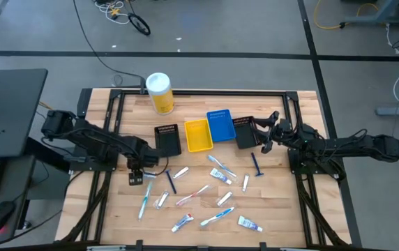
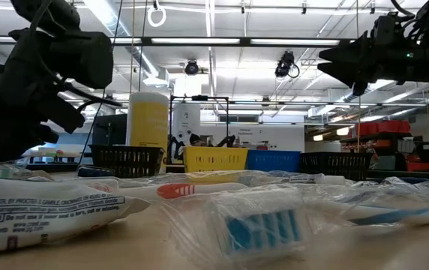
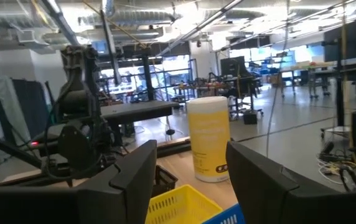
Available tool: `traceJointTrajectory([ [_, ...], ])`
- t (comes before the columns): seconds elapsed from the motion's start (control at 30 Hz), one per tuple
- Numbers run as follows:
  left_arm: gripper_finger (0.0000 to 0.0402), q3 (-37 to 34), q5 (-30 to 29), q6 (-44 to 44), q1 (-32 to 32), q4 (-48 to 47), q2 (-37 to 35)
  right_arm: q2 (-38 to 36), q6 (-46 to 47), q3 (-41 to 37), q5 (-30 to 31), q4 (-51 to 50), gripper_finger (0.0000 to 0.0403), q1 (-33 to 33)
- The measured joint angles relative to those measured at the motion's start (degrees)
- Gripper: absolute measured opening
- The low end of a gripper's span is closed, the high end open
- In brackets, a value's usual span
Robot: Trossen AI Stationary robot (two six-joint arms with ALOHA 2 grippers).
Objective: Pick & Place Travel size toiletries
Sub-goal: Put the white toothpaste into the left black basket
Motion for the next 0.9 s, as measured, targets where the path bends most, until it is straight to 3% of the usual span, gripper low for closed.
traceJointTrajectory([
  [0.3, 0.0199, -0.65, -1.44, -0.85, -2.06, 1.36, -0.16, -0.02, -0.1, 0.0, -0.55, 0.04, 0.0204, 0.02],
  [0.9, 0.0084, 1.43, -3.17, -4.45, -2.69, 1.08, -0.96, 0.0, -0.12, 0.0, -0.55, 0.07, 0.0204, 0.01],
])
